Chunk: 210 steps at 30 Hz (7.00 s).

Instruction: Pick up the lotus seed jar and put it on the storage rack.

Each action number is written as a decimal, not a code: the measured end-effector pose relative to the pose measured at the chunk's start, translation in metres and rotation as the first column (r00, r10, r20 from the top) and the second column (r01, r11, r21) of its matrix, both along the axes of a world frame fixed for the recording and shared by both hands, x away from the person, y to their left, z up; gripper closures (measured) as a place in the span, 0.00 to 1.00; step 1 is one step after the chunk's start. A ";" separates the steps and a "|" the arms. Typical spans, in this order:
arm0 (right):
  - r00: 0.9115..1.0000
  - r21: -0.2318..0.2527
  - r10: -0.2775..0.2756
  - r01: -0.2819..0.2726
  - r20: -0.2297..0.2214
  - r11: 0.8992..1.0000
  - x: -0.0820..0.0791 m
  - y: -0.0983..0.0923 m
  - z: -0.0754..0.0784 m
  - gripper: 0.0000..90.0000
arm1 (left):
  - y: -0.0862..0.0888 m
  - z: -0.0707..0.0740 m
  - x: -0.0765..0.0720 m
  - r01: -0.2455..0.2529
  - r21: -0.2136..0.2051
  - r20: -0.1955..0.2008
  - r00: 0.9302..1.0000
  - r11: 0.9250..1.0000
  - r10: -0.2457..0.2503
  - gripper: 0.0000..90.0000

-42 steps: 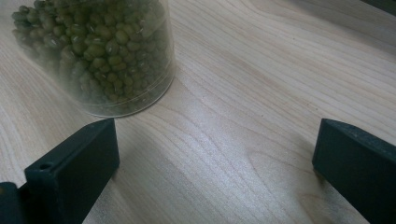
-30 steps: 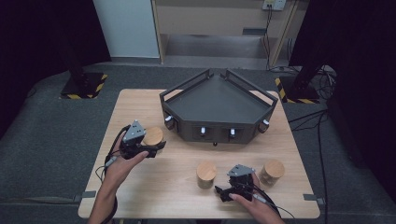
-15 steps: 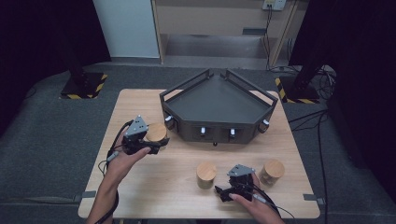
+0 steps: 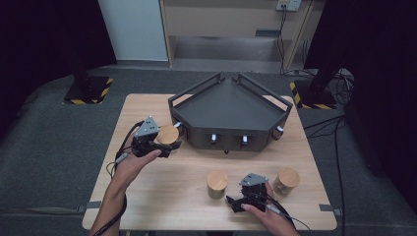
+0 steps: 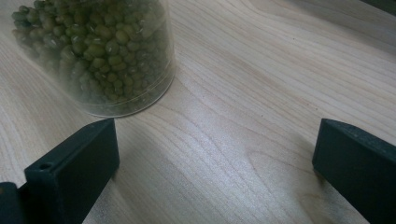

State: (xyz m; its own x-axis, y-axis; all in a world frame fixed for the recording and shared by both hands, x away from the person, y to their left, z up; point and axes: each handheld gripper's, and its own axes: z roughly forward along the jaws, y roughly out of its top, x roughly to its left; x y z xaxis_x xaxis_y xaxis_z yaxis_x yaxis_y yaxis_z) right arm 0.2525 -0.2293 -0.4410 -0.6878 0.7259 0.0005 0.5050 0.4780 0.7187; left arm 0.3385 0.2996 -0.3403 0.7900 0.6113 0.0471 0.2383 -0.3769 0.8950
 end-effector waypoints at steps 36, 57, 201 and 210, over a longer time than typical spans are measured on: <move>1.000 0.001 0.000 0.000 0.000 1.000 0.000 0.000 0.000 0.01 | -0.012 0.034 0.029 0.084 0.006 0.016 0.996 0.996 -0.084 0.27; 1.000 0.001 0.000 0.000 0.000 1.000 0.000 0.000 0.000 0.01 | -0.016 0.042 0.040 0.086 -0.019 0.019 0.996 0.996 -0.086 0.27; 1.000 0.002 0.007 -0.007 0.002 1.000 0.000 -0.002 0.000 0.01 | -0.101 0.018 0.138 0.065 0.000 -0.078 0.995 0.998 -0.065 0.27; 1.000 0.003 0.007 -0.007 0.002 1.000 0.000 -0.002 0.000 0.01 | -0.101 0.014 0.139 0.058 -0.015 -0.090 0.994 0.998 -0.059 0.27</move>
State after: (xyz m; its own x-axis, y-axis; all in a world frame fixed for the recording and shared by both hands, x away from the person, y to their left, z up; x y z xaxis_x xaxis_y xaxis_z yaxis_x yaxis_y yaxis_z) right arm 0.2524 -0.2314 -0.4413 -0.6928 0.7211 0.0016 0.5006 0.4794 0.7208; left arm 0.4779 0.1985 -0.3262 0.8250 0.5641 -0.0334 0.2961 -0.3813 0.8757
